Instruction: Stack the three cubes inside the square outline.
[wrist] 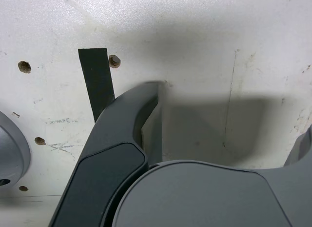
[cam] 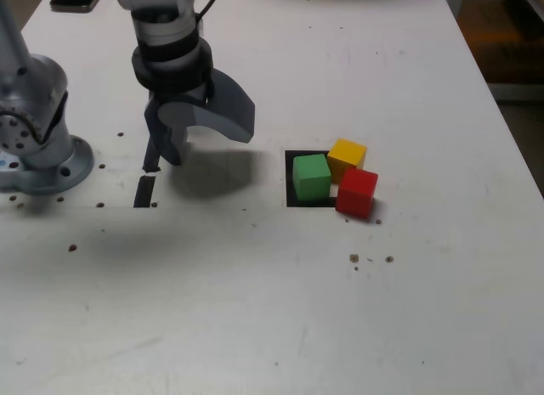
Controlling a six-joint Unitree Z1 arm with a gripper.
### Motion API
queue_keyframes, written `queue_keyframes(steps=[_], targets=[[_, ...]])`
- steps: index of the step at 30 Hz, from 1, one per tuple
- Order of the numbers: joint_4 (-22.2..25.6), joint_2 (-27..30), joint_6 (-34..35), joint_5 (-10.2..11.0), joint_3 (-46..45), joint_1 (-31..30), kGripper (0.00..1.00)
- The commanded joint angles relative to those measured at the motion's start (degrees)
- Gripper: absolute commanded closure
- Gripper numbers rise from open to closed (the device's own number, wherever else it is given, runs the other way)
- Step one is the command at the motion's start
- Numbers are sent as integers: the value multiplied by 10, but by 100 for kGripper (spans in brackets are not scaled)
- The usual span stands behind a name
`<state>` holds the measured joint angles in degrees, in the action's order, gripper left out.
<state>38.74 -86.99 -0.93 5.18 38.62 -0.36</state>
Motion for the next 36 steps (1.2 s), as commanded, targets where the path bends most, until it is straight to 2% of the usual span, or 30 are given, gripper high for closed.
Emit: queue_keyframes(steps=[1, 13, 17, 21, 26, 30, 36], targets=[[-2, 4, 1, -1, -2, 1, 0], [-16, 13, 1, -3, -13, 0, 0], [-15, 15, 1, 5, -12, 0, 0], [-11, 11, -5, 22, 0, 1, 0], [8, -8, -48, 34, 61, -8, 0], [55, -30, -95, 10, 145, -33, 0], [112, -61, -114, -28, 247, -76, 0]])
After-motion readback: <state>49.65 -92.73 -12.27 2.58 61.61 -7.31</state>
